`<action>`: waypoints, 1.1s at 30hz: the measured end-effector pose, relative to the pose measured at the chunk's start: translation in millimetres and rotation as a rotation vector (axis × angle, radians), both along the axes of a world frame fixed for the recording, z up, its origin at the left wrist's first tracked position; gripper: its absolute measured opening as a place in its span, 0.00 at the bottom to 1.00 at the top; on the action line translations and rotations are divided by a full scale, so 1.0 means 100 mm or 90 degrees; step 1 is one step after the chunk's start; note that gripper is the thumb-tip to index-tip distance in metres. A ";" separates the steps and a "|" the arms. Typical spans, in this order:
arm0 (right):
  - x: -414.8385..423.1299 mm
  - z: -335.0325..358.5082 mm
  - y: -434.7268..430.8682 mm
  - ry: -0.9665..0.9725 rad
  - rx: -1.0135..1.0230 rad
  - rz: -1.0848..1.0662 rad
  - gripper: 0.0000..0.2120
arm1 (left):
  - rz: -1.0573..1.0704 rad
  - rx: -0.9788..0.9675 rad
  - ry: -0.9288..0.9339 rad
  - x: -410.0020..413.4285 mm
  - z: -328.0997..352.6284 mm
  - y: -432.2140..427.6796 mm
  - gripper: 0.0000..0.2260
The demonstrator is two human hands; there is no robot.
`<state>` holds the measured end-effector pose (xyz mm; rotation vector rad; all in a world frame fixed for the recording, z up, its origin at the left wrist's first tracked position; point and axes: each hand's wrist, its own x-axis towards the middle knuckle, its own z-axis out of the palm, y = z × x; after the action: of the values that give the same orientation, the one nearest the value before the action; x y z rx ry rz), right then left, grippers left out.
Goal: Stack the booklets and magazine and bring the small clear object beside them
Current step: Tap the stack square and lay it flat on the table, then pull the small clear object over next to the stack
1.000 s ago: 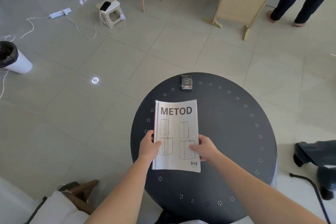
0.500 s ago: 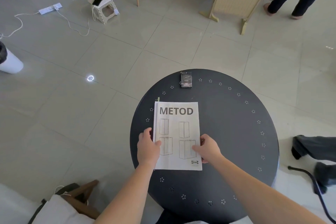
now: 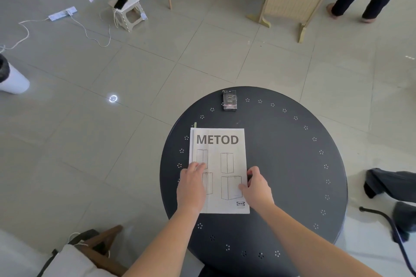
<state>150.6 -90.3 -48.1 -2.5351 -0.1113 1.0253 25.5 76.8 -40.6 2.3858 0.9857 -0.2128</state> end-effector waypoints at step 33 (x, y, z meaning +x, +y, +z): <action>1.66 0.14 1.18 -0.160 0.118 0.130 0.36 | -0.145 0.078 -0.065 0.52 -0.83 -0.11 0.29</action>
<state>316.5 27.5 -33.7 -2.5053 -0.5219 0.7228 77.6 66.1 -123.7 2.5924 0.6990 -0.1154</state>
